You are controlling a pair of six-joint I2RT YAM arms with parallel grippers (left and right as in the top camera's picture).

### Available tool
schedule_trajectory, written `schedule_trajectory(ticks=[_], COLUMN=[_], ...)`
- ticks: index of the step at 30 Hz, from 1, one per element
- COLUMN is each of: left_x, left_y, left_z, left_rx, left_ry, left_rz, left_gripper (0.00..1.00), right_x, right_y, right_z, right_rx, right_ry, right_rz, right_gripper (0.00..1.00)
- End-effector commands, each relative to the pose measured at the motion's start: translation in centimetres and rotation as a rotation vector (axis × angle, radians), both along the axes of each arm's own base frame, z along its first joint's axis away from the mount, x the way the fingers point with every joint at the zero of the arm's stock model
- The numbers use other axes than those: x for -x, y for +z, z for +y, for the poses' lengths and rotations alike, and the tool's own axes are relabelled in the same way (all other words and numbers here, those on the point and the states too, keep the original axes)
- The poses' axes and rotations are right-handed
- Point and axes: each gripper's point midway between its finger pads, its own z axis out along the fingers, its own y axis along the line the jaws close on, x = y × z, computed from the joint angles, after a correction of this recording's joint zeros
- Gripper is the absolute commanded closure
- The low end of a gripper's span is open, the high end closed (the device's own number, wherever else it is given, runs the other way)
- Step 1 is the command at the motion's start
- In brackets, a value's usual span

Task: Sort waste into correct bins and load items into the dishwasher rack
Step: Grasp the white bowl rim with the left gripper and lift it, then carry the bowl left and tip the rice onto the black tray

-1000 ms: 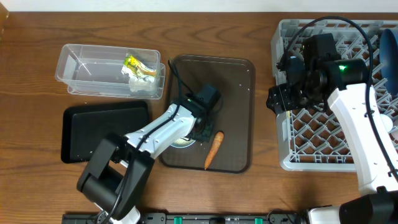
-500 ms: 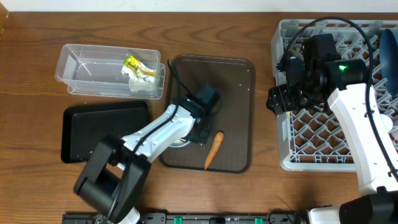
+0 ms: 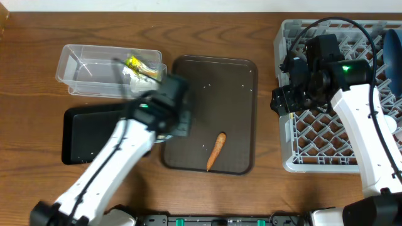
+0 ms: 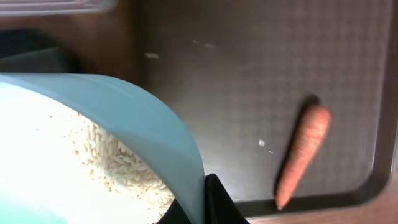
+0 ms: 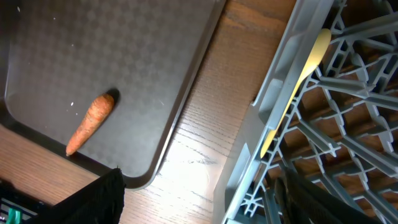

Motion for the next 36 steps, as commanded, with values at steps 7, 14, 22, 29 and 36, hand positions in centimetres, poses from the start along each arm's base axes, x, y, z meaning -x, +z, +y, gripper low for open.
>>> schedule_trajectory(ticks=[7, 14, 22, 29, 36], left_x=[-1.5, -1.8, -2.3, -2.3, -2.6], left_y=[1.8, 2.6, 3.6, 3.5, 3.3], left_z=[5.4, 8.9, 12.1, 13.4, 13.3], left_rx=[0.281, 0.529, 0.827, 1.033, 1.209], left_ry=[0.159, 0.207, 0.302, 0.315, 0.198], left_rz=[0.022, -0.026, -0.164, -0.242, -0.332], left_gripper=[0.94, 0.94, 0.94, 0.94, 0.94], right_x=[0.0, 0.0, 0.0, 0.1, 0.1], right_y=[-0.2, -0.2, -0.2, -0.2, -0.2], right_z=[0.0, 0.0, 0.0, 0.0, 0.0], right_rx=[0.009, 0.008, 0.008, 0.009, 0.009], right_ry=[0.018, 0.018, 0.018, 0.018, 0.018], right_rz=[0.004, 0.004, 0.006, 0.007, 0.007], right_gripper=[0.23, 0.23, 0.23, 0.23, 0.23])
